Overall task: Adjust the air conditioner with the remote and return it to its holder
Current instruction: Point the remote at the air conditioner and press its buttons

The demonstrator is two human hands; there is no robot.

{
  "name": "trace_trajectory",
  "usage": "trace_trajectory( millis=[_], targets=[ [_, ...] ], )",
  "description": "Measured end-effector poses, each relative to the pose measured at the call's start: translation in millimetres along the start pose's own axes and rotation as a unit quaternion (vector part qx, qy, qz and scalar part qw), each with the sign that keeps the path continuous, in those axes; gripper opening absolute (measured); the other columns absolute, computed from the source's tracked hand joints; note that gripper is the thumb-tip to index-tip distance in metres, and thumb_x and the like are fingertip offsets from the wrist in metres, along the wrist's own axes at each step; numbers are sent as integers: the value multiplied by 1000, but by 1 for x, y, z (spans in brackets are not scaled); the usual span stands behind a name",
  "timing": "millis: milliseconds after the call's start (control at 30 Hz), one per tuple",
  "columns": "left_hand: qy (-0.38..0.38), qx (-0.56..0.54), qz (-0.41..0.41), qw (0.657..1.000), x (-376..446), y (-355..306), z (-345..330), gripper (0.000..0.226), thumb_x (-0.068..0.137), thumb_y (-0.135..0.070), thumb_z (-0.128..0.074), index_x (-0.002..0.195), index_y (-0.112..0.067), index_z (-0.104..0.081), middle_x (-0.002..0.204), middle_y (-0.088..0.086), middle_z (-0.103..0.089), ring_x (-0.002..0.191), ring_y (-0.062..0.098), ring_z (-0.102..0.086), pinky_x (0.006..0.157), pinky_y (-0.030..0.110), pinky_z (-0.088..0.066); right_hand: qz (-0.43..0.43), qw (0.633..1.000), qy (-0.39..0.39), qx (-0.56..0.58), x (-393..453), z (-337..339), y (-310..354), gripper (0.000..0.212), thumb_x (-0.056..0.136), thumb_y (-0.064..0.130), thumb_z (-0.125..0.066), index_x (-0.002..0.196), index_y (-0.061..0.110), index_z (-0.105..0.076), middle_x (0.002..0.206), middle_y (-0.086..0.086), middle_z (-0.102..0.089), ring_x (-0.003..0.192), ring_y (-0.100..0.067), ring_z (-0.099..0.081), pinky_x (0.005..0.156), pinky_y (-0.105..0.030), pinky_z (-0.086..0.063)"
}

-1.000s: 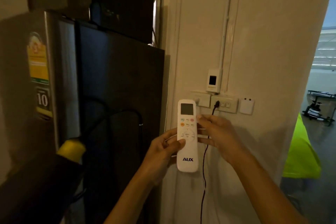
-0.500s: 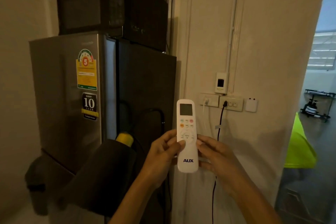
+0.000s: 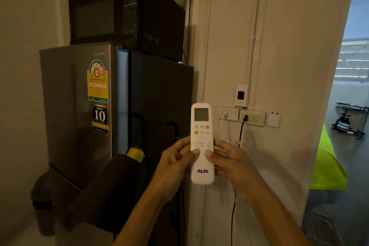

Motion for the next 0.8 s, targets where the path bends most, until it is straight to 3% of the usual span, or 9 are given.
trace_trajectory(
  millis=[267,433,533,667,800],
  targets=[
    [7,17,-43,999,24,-43,2,31,89,-9,-51,111,-30,-56,100,-11,-74,96,13,-70,68,25,-59,50,999,19,-3,23,-4,45,50,86,15,-61,134,24,-49,109,7,-70,98,-18,-69,82,-41,-58],
    [10,35,-67,997,44,-75,8,31,88,-11,-52,113,-30,-55,103,-9,-73,99,15,-69,72,28,-60,76,996,37,-1,43,-11,78,49,87,16,-59,134,23,-48,112,5,-69,97,-15,-68,73,-29,-60],
    [16,41,-83,996,57,-98,12,31,88,-11,-52,114,-29,-55,103,-7,-74,99,17,-69,72,29,-60,97,994,41,-9,56,-17,102,49,88,17,-58,136,21,-47,119,0,-67,100,-18,-67,73,-29,-60],
    [22,40,-107,993,72,-133,17,36,82,-15,-55,116,-26,-55,110,0,-71,103,21,-67,79,35,-59,129,990,52,-4,73,-24,137,49,88,16,-59,135,21,-48,114,2,-68,98,-17,-68,71,-28,-60],
    [34,42,-134,989,87,-169,19,32,84,-12,-54,113,-26,-56,102,-4,-74,100,20,-69,74,33,-60,159,985,61,-3,84,-30,173,49,88,14,-59,135,21,-48,108,6,-69,94,-14,-69,65,-25,-59]
  ],
)
Point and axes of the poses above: each hand's wrist, its own x-axis towards the middle knuckle, its own z-axis out of the back of the hand, y = z × x, the point moved 9 cm from there along x, towards the middle knuckle
